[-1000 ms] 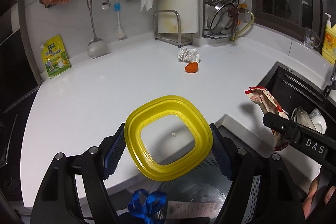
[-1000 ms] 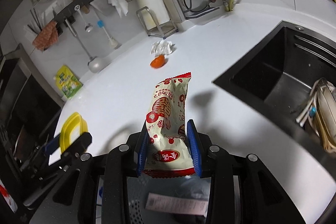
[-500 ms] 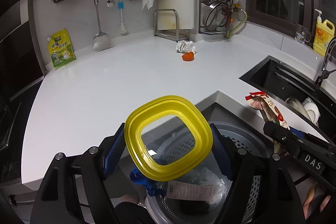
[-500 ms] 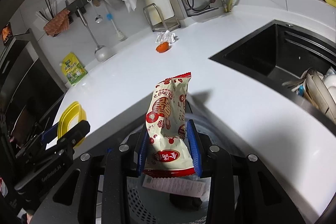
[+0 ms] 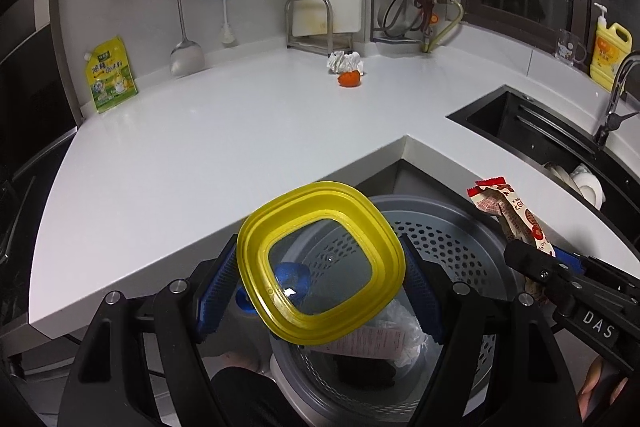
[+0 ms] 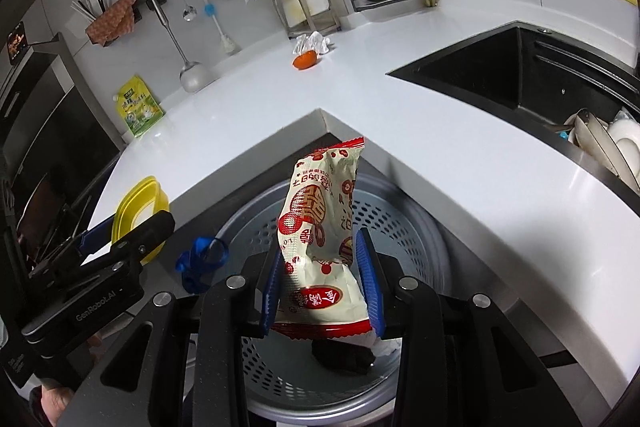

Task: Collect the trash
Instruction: 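Carry the yellow lid and snack wrapper over the grey bin with both tools, then open both tools to drop the lid and wrapper into the bin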

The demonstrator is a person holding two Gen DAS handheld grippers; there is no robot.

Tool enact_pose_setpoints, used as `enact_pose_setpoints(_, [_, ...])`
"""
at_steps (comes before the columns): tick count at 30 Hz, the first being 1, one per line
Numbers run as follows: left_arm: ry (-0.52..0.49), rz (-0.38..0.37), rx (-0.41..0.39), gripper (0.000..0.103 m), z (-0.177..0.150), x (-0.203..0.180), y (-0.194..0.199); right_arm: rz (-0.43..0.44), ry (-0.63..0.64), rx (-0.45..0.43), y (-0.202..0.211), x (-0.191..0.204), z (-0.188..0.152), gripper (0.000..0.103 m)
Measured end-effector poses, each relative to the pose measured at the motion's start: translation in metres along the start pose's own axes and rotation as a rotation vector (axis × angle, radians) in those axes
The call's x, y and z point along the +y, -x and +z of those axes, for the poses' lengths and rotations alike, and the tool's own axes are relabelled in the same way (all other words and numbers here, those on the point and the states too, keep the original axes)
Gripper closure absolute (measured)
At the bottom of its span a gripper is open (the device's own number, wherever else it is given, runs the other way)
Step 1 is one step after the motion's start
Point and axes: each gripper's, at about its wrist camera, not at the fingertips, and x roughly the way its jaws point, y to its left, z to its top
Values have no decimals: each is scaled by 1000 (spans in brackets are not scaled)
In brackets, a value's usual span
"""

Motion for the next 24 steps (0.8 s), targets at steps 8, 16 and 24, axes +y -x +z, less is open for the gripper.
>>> enact_pose_setpoints(8, [-12, 0, 27, 29, -8, -4, -5, 9, 12, 48, -10, 3, -9, 69])
enact_pose_setpoints(16, [-9, -8, 46, 29, -13, -4, -9, 14, 21, 73, -16, 5, -12, 69])
enact_pose_setpoints(24, [-8, -11, 51, 28, -13, -4, -11, 9, 16, 88, -20, 3, -12, 69])
